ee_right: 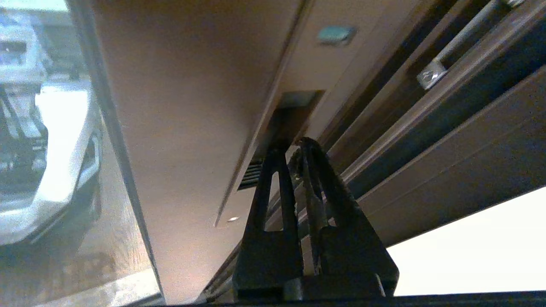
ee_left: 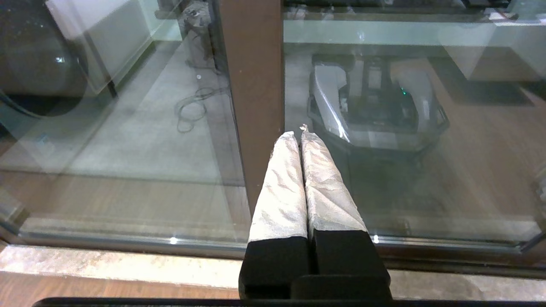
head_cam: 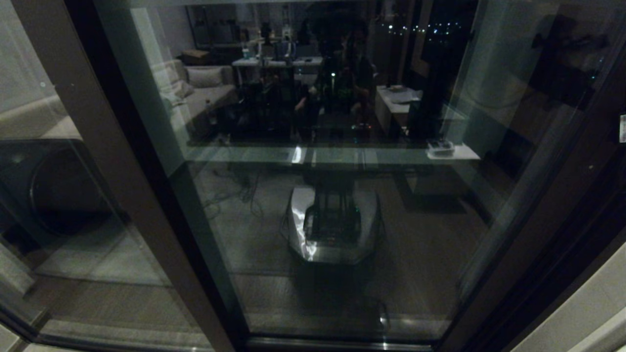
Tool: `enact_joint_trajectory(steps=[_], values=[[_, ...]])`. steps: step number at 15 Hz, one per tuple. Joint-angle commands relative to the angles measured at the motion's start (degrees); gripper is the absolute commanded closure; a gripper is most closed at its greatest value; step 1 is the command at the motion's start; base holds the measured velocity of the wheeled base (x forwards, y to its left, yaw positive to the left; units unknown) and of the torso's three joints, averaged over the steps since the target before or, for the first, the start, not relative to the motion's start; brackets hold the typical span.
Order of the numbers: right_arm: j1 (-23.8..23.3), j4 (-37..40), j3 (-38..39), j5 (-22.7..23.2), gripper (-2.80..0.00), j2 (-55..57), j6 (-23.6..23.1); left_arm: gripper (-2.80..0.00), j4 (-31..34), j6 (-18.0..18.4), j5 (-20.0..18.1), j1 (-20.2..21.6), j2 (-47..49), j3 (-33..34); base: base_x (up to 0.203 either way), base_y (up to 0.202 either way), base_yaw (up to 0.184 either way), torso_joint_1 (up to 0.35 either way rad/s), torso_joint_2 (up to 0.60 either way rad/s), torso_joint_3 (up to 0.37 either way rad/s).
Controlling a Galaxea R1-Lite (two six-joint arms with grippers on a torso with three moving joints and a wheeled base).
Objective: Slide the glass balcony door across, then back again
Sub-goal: Close the slid door
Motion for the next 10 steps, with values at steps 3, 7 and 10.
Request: enact_joint_trajectory(steps=[3, 7, 10], values=[[-0.3, -0.1, -0.2, -0.3, 0.00, 0.5, -0.1, 0.00, 0.0, 0.0, 0.0, 0.1, 0.0, 0.1, 0.000, 0.000, 0.000, 0.000, 0.00, 0.000], [-0.9, -0.3, -0.2, -0.3, 0.00, 0.7, -0.2, 0.00, 0.0, 0.0, 0.0, 0.0, 0.0, 0.1, 0.000, 0.000, 0.000, 0.000, 0.00, 0.000], [-1.5, -1.1, -0.3, -0.2, 0.00, 1.0, -0.3, 0.00, 0.0, 0.0, 0.0, 0.0, 0.0, 0.1, 0.000, 0.000, 0.000, 0.000, 0.00, 0.000]])
